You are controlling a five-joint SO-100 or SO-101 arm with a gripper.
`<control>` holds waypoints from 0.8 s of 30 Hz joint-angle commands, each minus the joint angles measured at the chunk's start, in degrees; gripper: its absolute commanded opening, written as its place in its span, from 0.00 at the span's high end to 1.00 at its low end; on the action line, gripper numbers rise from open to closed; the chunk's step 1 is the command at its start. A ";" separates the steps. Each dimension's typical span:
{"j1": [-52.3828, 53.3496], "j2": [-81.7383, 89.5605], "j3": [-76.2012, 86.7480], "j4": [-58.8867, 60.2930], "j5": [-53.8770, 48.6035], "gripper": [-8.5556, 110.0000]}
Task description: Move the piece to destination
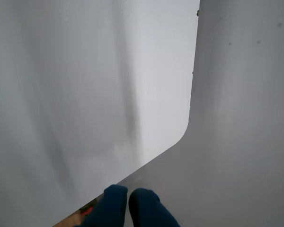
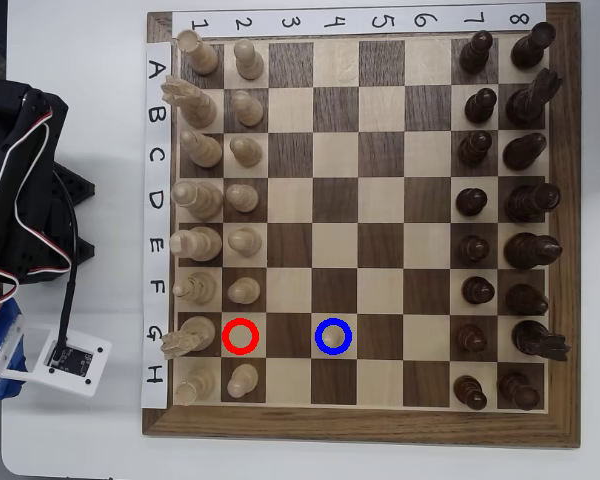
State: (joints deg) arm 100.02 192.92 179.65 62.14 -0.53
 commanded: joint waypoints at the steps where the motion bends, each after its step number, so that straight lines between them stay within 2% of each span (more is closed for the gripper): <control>1: 0.79 3.43 -0.44 0.00 1.23 0.93; 24: 1.41 3.43 -0.44 0.00 1.85 0.93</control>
State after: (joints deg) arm 100.02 192.92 179.65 62.14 -0.44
